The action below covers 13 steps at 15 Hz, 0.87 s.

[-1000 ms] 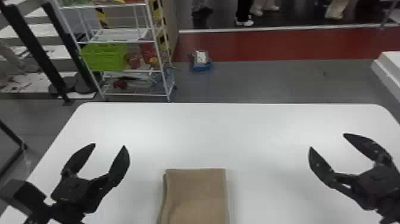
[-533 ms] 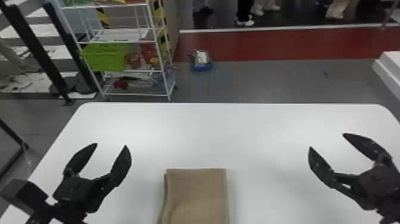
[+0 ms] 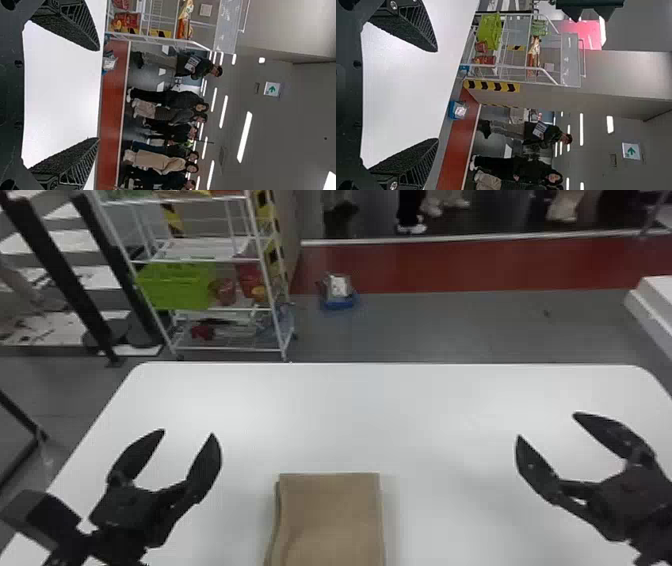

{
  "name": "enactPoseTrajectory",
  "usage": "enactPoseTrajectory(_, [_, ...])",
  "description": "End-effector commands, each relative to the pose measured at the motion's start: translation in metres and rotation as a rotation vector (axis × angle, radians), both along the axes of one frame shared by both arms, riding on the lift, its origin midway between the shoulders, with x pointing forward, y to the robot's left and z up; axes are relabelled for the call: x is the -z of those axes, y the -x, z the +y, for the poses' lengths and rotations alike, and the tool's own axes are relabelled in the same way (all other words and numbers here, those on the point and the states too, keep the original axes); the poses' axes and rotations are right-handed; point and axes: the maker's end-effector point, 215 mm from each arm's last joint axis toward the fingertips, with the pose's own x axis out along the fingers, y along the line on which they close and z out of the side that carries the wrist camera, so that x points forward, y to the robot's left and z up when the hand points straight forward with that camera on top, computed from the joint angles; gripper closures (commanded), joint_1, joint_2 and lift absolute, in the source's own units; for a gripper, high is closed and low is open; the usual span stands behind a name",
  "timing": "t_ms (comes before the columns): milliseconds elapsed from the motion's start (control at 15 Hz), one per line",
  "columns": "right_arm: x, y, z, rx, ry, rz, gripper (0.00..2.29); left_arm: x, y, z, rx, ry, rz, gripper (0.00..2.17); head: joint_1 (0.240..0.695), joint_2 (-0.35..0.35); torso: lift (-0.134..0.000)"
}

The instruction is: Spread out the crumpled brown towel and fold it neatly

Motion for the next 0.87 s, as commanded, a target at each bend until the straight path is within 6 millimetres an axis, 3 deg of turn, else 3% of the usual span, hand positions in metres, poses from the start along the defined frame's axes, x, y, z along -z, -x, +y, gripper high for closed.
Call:
enactPoseTrajectory(0, [0.0, -0.001, 0.003, 0.0, -0.002, 0.001, 0.08, 0.001, 0.0, -0.001, 0.0, 0.003, 0.001, 0.08, 0.695, 0.112, -0.122])
enactPoseTrajectory(800, [-0.001, -0.003, 0.014, -0.011, 0.01, -0.001, 0.08, 0.002, 0.0, -0.009, 0.014, 0.003, 0.005, 0.08, 0.695, 0.117, -0.122])
